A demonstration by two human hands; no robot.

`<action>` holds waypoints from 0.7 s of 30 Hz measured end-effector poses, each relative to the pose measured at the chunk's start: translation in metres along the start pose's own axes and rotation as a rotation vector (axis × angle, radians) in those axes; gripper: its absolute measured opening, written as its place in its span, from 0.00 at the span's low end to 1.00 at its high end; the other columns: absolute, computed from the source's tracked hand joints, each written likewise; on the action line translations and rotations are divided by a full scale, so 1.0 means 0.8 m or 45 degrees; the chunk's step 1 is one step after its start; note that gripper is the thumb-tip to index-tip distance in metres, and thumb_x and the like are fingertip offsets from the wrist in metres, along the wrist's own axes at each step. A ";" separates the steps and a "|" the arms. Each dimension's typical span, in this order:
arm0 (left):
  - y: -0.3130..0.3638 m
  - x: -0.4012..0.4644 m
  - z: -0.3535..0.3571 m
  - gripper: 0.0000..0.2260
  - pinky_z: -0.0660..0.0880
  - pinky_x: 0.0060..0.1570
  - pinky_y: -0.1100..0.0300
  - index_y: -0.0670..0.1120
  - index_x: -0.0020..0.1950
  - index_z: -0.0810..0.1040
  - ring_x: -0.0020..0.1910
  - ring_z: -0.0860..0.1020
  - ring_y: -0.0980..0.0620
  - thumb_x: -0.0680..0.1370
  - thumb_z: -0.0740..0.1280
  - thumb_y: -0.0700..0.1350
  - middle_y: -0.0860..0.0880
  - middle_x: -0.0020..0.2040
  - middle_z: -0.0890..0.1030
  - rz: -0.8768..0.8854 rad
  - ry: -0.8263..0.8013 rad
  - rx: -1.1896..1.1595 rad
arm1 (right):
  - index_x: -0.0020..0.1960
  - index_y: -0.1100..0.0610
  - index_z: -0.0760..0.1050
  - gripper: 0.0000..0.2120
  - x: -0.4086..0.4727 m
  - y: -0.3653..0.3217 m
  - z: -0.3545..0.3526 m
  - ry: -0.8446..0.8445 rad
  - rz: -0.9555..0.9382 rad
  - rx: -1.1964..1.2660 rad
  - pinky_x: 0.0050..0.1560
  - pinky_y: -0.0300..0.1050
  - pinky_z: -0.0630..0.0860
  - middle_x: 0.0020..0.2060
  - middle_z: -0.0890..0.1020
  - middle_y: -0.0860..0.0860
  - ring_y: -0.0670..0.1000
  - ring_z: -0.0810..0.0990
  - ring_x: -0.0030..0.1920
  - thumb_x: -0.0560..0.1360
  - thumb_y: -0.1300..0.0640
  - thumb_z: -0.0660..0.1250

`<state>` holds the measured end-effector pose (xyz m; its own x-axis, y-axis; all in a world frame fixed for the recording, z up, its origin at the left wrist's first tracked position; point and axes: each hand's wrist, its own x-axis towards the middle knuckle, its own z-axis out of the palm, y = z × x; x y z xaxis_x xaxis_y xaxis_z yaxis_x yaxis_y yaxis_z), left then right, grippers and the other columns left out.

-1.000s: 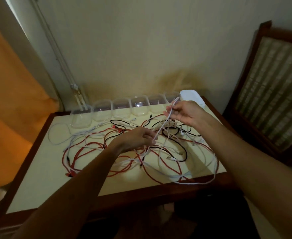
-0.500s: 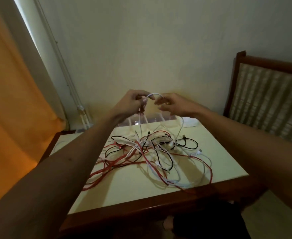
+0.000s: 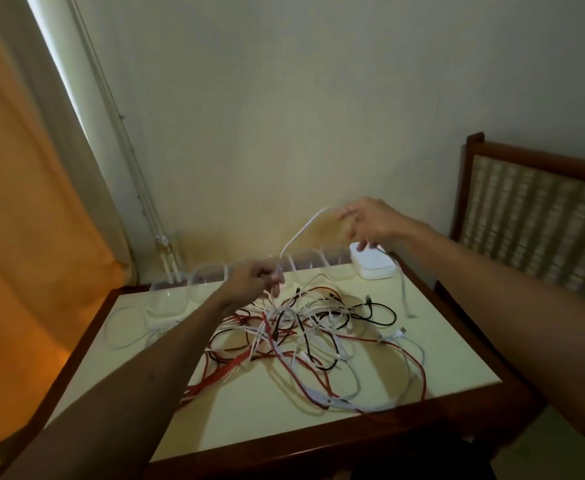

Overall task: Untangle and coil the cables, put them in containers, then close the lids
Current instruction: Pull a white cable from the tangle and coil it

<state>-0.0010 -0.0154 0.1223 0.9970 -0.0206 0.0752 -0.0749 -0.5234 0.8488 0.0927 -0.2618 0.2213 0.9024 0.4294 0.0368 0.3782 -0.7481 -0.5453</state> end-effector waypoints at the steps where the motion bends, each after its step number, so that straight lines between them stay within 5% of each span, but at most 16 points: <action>1: 0.011 0.002 -0.006 0.12 0.74 0.39 0.55 0.42 0.43 0.79 0.36 0.75 0.50 0.82 0.59 0.35 0.44 0.35 0.78 0.015 0.066 -0.082 | 0.61 0.54 0.76 0.13 -0.002 0.003 0.001 -0.120 -0.002 -0.233 0.39 0.48 0.79 0.50 0.84 0.56 0.55 0.84 0.42 0.76 0.60 0.68; 3: 0.042 0.010 -0.020 0.11 0.75 0.36 0.56 0.42 0.46 0.80 0.34 0.74 0.49 0.83 0.59 0.36 0.45 0.34 0.74 0.083 0.133 -0.191 | 0.68 0.53 0.70 0.27 -0.002 -0.005 0.000 -0.120 -0.087 -0.408 0.48 0.48 0.78 0.55 0.81 0.53 0.55 0.81 0.51 0.72 0.53 0.75; 6: 0.095 0.027 -0.044 0.11 0.73 0.32 0.58 0.42 0.49 0.81 0.31 0.71 0.52 0.83 0.59 0.38 0.47 0.32 0.72 0.198 0.151 -0.181 | 0.77 0.54 0.56 0.43 -0.005 -0.036 -0.010 0.237 -0.207 -0.094 0.47 0.46 0.73 0.52 0.76 0.53 0.53 0.76 0.50 0.70 0.53 0.77; 10: 0.131 0.049 -0.086 0.12 0.64 0.29 0.62 0.44 0.48 0.82 0.29 0.66 0.53 0.83 0.59 0.39 0.47 0.31 0.70 0.248 0.216 0.074 | 0.79 0.54 0.45 0.50 0.003 -0.065 -0.034 0.605 -0.070 -0.022 0.58 0.57 0.76 0.66 0.72 0.57 0.60 0.76 0.59 0.70 0.54 0.75; 13: 0.133 0.057 -0.109 0.11 0.62 0.28 0.61 0.43 0.49 0.83 0.29 0.66 0.52 0.82 0.61 0.39 0.46 0.32 0.72 0.235 0.240 0.291 | 0.80 0.54 0.43 0.53 0.004 -0.074 -0.038 0.523 -0.035 -0.207 0.65 0.60 0.71 0.73 0.66 0.57 0.62 0.71 0.68 0.69 0.53 0.77; 16: 0.136 0.058 -0.111 0.11 0.62 0.28 0.61 0.43 0.49 0.84 0.31 0.66 0.51 0.81 0.61 0.38 0.46 0.32 0.73 0.244 0.181 0.294 | 0.80 0.56 0.52 0.48 0.006 -0.087 -0.019 0.222 -0.240 -0.090 0.68 0.52 0.70 0.73 0.69 0.56 0.57 0.70 0.70 0.70 0.52 0.77; 21: 0.138 0.053 -0.105 0.11 0.64 0.28 0.61 0.38 0.49 0.82 0.30 0.66 0.53 0.82 0.60 0.38 0.47 0.32 0.72 0.228 0.153 0.172 | 0.57 0.63 0.79 0.10 0.021 -0.100 0.006 -0.059 -0.402 0.344 0.53 0.52 0.79 0.47 0.86 0.57 0.54 0.85 0.48 0.80 0.59 0.66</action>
<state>0.0314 -0.0027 0.2636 0.9577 -0.0262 0.2867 -0.2385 -0.6300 0.7391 0.0763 -0.1926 0.2612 0.7382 0.6434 0.2029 0.5614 -0.4191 -0.7136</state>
